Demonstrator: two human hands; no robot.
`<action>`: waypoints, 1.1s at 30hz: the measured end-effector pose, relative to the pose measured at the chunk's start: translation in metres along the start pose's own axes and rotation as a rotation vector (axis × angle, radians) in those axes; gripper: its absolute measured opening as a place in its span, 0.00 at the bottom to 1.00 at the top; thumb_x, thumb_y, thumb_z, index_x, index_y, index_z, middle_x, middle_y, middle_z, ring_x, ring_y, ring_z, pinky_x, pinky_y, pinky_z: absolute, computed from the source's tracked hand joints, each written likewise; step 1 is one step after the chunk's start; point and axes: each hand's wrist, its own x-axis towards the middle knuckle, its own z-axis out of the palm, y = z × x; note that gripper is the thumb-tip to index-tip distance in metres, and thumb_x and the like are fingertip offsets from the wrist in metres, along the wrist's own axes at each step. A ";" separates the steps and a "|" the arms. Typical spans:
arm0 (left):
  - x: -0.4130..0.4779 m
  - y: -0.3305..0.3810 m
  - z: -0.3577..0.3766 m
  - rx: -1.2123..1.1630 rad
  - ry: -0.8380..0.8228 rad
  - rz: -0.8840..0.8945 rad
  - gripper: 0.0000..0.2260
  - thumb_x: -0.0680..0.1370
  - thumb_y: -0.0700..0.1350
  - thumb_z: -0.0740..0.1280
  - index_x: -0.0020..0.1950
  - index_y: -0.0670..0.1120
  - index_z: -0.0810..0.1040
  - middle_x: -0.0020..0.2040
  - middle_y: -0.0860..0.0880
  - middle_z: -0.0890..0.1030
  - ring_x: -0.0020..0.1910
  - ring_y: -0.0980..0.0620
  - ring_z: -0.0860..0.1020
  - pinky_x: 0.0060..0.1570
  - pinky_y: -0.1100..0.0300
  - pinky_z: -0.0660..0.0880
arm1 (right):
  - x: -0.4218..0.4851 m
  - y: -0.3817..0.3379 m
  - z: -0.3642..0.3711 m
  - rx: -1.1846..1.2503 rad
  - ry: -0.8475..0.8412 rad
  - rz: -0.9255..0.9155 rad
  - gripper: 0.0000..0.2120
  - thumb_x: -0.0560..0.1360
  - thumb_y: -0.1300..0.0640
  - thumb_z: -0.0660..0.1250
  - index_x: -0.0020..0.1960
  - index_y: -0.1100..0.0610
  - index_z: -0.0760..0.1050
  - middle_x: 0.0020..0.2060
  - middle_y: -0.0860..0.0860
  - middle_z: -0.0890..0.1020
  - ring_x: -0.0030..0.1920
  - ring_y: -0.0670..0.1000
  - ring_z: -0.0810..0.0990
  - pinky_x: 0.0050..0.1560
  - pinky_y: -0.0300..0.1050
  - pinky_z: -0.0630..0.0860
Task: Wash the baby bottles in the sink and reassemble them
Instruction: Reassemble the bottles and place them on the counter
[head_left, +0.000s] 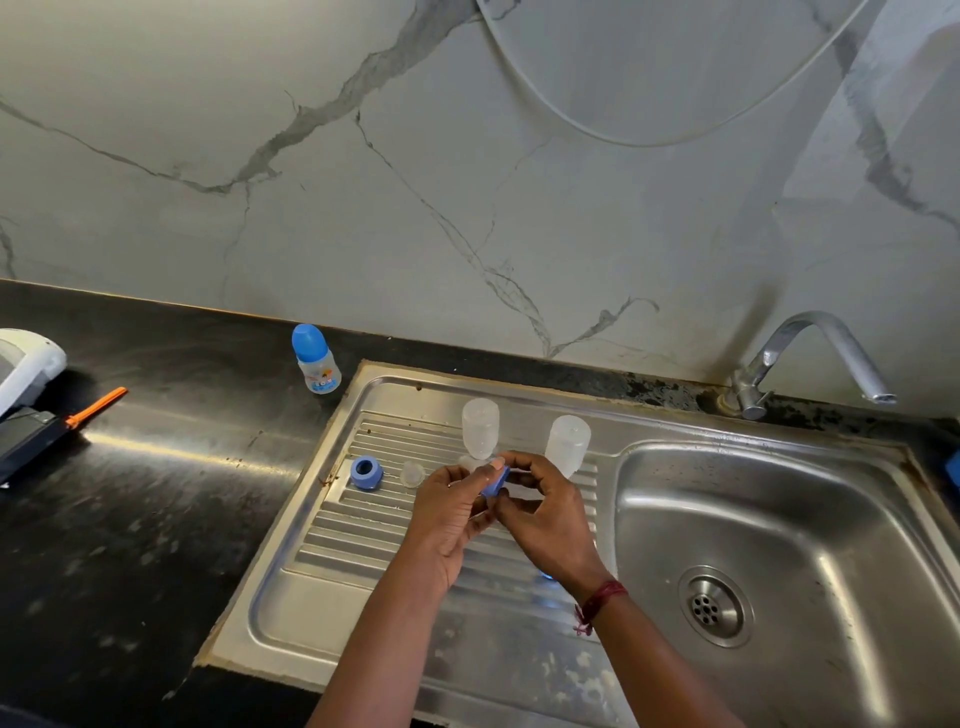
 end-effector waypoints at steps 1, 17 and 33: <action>0.001 0.000 -0.001 0.021 0.005 0.009 0.23 0.64 0.48 0.80 0.54 0.40 0.79 0.48 0.41 0.85 0.45 0.44 0.83 0.40 0.56 0.81 | 0.000 0.000 0.001 -0.012 0.002 -0.002 0.19 0.72 0.63 0.72 0.60 0.50 0.77 0.56 0.45 0.81 0.58 0.39 0.79 0.53 0.41 0.81; 0.037 0.026 -0.038 -0.051 0.224 0.186 0.18 0.73 0.35 0.74 0.62 0.42 0.77 0.56 0.42 0.82 0.51 0.44 0.82 0.35 0.64 0.81 | 0.107 -0.008 0.010 -0.746 -0.255 -0.109 0.28 0.76 0.64 0.67 0.74 0.49 0.67 0.72 0.52 0.69 0.70 0.54 0.70 0.68 0.43 0.67; 0.039 0.023 -0.045 -0.009 0.179 0.233 0.14 0.75 0.35 0.72 0.59 0.43 0.78 0.55 0.43 0.81 0.51 0.45 0.81 0.33 0.63 0.80 | 0.112 -0.007 0.010 -0.755 -0.294 -0.093 0.27 0.75 0.62 0.72 0.72 0.52 0.70 0.66 0.54 0.71 0.64 0.55 0.73 0.63 0.39 0.68</action>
